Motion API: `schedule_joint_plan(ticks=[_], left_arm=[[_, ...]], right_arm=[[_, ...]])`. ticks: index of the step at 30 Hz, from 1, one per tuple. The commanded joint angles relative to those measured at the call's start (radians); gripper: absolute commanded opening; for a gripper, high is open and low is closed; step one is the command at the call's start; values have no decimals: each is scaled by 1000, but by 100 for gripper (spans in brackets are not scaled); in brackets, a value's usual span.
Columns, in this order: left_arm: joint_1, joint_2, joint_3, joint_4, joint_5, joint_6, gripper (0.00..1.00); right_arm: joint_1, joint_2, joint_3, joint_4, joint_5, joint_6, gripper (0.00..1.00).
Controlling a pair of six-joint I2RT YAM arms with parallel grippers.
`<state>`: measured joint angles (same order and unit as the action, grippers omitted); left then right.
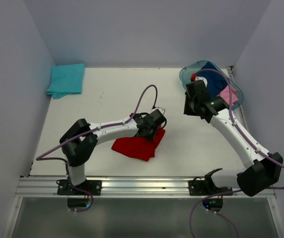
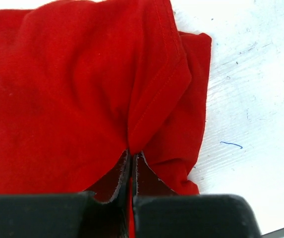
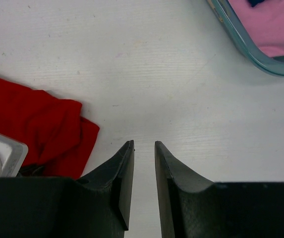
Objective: Fold and stack the t-shirts
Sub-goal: Flatten out the tshirt
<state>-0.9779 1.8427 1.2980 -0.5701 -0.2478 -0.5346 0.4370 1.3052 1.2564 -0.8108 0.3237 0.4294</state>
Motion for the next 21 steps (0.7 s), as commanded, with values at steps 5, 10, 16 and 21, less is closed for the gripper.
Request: schedule_joint_plan(ticks=[5, 10, 16, 21], left_arm=[[-42, -105, 109, -103, -119, -18, 0], [-44, -224, 207, -217, -232, -45, 0], [-39, -330, 340, -306, -350, -12, 0], [-31, -338, 366, -336, -364, -27, 0]], right_arm=[[-7, -32, 0, -1, 9, -1, 25], [-7, -29, -37, 35, -80, -11, 25], [-6, -6, -143, 221, -394, 9, 10], [17, 54, -164, 305, -609, 28, 8]])
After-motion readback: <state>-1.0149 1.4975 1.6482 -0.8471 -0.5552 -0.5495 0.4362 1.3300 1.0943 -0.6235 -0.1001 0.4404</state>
